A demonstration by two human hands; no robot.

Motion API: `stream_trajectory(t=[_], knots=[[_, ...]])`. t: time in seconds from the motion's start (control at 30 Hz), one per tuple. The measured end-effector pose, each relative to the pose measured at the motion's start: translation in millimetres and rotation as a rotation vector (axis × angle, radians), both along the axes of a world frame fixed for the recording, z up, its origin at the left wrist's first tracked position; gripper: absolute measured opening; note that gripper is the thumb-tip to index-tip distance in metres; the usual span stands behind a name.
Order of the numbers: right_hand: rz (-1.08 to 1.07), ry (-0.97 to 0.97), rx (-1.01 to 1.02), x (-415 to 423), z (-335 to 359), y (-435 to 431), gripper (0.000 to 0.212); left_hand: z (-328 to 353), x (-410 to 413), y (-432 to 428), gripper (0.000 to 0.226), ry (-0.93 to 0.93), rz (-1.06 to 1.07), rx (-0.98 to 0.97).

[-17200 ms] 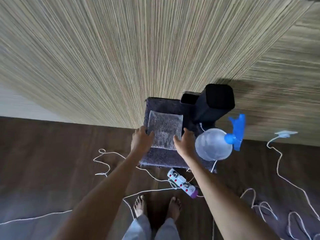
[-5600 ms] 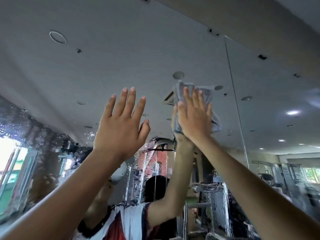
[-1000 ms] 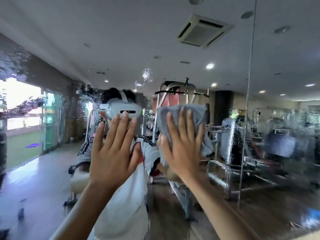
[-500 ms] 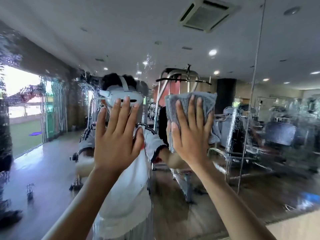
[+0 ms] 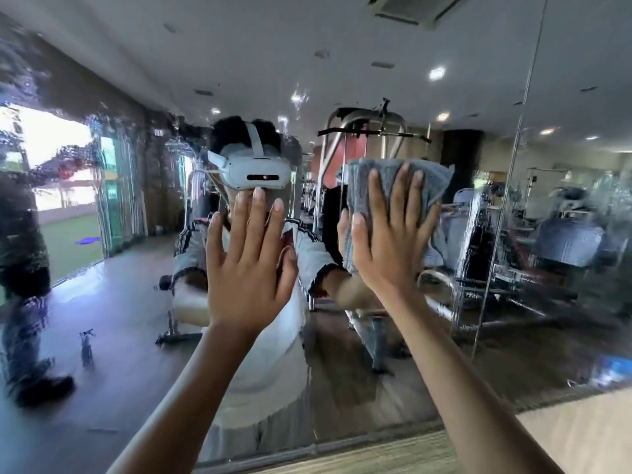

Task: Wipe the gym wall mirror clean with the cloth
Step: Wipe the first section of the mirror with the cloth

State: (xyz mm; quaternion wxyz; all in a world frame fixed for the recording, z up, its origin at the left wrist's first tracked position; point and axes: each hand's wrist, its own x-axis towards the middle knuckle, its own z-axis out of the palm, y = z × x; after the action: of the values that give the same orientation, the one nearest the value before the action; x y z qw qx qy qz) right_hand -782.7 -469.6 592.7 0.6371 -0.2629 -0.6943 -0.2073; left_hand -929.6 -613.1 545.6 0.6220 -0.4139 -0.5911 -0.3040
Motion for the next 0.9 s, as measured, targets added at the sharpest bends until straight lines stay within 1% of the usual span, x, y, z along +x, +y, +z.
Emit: stream_trajectory(t=[0.07,0.13,0.2,0.23,0.3,0.4,0.5,0.57,0.7,0.77,0.83,0.9], knots=[[0.016,-0.095,0.086,-5.8,-27.3,-9.9,0.058,-12.5,0.1,-1.5,0.062,0.001,-0.005,-0.001],[0.023,-0.223,0.179,2.3,-68.7,-8.3,0.056,-20.3,-0.8,-3.6,0.062,0.009,-0.014,-0.009],[0.011,-0.26,0.21,17.4,-102.5,5.8,0.055,-21.1,-2.1,-5.1,0.062,0.01,-0.023,-0.013],[-0.001,-0.24,0.187,25.7,-109.9,15.3,0.056,-20.6,-2.0,-5.0,0.061,0.007,-0.024,-0.013],[-0.028,-0.148,0.092,38.3,-102.9,31.4,0.059,-20.2,-0.8,-3.5,0.061,0.005,-0.019,-0.015],[-0.068,0.012,-0.028,34.5,-56.0,33.2,0.063,-21.7,1.4,-1.3,0.06,-0.011,-0.01,-0.014],[-0.074,0.048,-0.024,12.4,-25.7,13.0,0.063,-22.9,1.2,-1.3,0.061,-0.026,-0.018,-0.011],[-0.042,-0.018,0.049,2.2,-36.3,0.8,0.06,-24.0,-0.3,-2.4,0.063,-0.024,-0.015,-0.013],[0.004,-0.254,0.216,15.6,-111.8,6.3,0.055,-26.1,-2.3,-3.8,0.063,-0.03,-0.026,-0.009],[-0.027,-0.291,0.233,32.9,-140.3,24.0,0.056,-26.8,-2.0,-3.8,0.063,-0.03,-0.024,-0.013],[-0.032,-0.202,0.168,45.3,-139.7,37.8,0.056,-27.9,-1.5,-4.2,0.062,-0.037,-0.025,-0.02],[-0.041,-0.041,0.032,43.7,-112.5,40.3,0.054,-30.5,0.6,-3.3,0.061,-0.057,-0.029,-0.008]])
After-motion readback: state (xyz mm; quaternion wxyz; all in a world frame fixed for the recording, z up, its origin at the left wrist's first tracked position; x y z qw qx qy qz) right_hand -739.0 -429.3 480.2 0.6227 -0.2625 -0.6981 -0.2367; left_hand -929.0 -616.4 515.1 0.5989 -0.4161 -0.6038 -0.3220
